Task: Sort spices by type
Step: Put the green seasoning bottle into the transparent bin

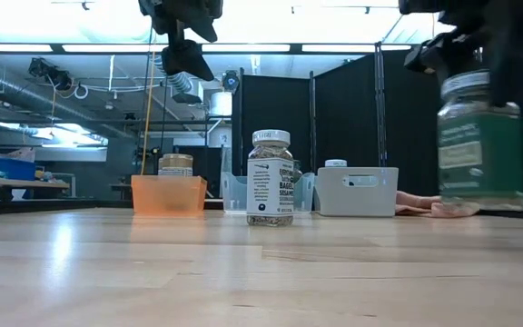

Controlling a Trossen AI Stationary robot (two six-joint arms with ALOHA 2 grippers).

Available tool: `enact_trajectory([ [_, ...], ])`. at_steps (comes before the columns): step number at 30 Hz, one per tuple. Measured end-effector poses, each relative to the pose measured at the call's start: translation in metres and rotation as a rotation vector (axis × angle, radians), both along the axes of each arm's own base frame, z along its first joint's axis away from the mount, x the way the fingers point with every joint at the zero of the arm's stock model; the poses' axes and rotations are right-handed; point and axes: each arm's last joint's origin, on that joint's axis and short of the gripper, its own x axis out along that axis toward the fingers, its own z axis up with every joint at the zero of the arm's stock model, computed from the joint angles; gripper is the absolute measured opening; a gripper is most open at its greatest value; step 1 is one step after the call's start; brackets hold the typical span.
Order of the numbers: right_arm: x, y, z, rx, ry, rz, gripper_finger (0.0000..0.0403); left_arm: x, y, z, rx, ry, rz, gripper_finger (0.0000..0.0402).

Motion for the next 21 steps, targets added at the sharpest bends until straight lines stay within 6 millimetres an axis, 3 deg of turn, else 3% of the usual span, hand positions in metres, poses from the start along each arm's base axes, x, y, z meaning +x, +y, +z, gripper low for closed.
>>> enact_trajectory([
  [21,0.012,-0.088,0.025,-0.038,-0.084,-0.147,0.0208,-0.003,0.001,-0.003,0.029,0.046,0.016,0.0355],
])
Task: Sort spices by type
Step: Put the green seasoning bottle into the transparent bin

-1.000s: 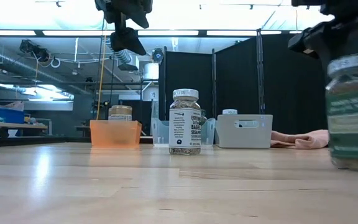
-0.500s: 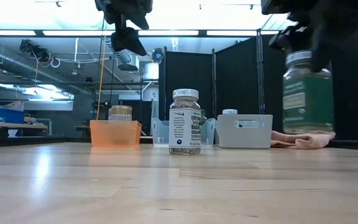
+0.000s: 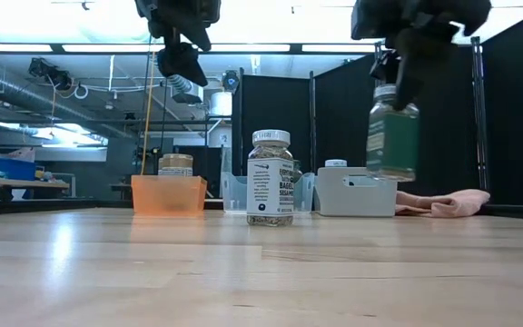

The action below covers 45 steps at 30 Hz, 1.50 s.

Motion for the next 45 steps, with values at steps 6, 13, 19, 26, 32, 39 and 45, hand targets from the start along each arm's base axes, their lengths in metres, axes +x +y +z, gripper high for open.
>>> enact_trajectory([
  [6,0.007,-0.021,0.015,-0.022,-0.059,-0.018,0.0208,0.0,0.0,0.0,0.005,0.006,0.005,0.0355],
  [13,0.017,-0.048,0.028,-0.048,-0.174,-0.07,0.0208,0.0,0.0,0.0,0.007,0.006,0.007,0.0355],
  [19,0.025,-0.074,0.032,-0.081,-0.276,-0.124,0.0208,0.0,0.0,0.0,0.007,0.006,0.007,0.0355],
  [26,0.038,-0.104,0.026,-0.124,-0.345,-0.179,0.0209,-0.001,0.0,0.0,0.014,0.009,0.012,0.0355],
  [32,0.048,-0.124,0.014,-0.158,-0.361,-0.197,0.0209,-0.001,0.001,-0.001,0.03,0.01,0.0,0.0355],
  [39,0.05,-0.146,0.015,-0.199,-0.421,-0.239,0.0209,-0.001,0.001,-0.001,0.042,0.012,0.006,0.0355],
  [45,0.052,-0.165,0.022,-0.238,-0.528,-0.291,0.0209,-0.001,0.001,-0.001,0.049,0.012,0.007,0.0355],
])
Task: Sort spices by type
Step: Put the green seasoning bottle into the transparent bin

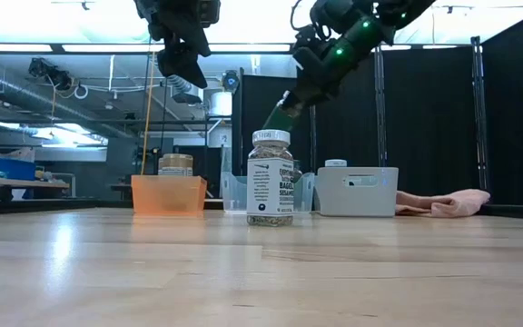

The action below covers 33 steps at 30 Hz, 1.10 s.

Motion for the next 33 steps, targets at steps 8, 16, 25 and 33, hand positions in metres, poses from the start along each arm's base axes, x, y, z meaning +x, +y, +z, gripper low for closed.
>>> enact_trajectory([
  [8,0.023,-0.017,-0.011,-0.005,-0.032,-0.022,0.0209,0.0,0.0,0.0,0.001,0.0,0.001,0.0355],
  [16,0.059,-0.039,-0.018,-0.032,0.066,0.001,0.0209,0.0,0.0,0.0,0.0,0.002,0.002,0.0355],
  [25,0.075,-0.07,-0.025,-0.048,0.14,-0.023,0.0209,0.0,0.0,0.0,0.0,0.002,0.003,0.0355],
  [33,0.087,-0.076,-0.05,-0.011,0.213,0.008,0.0209,0.0,0.0,0.0,0.0,0.002,0.003,0.0355],
])
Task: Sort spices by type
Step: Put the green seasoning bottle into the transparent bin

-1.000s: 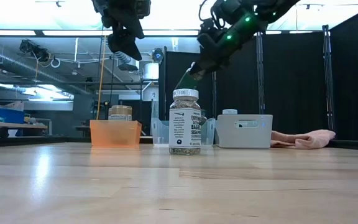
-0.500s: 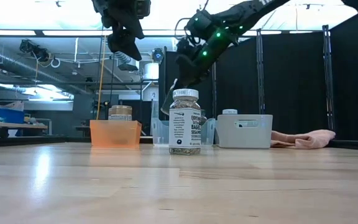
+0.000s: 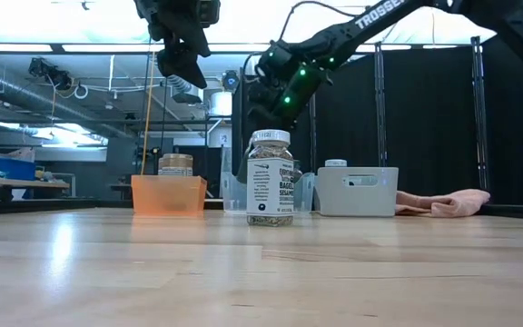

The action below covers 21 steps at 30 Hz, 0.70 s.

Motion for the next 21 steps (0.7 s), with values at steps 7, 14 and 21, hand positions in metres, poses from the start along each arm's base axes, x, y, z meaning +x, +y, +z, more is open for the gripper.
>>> enact_trajectory([
  [7,-0.002,-0.001,-0.017,0.047,0.082,-0.001,0.0209,0.0,0.0,0.0,0.0,0.003,-0.001,0.0355],
  [14,-0.009,-0.008,-0.019,0.049,0.128,-0.005,0.0209,0.0,0.0,0.0,0.001,0.003,-0.001,0.0355],
  [21,-0.012,-0.009,-0.02,0.055,0.161,0.003,0.0209,0.0,0.0,0.0,0.001,0.002,-0.001,0.0355],
])
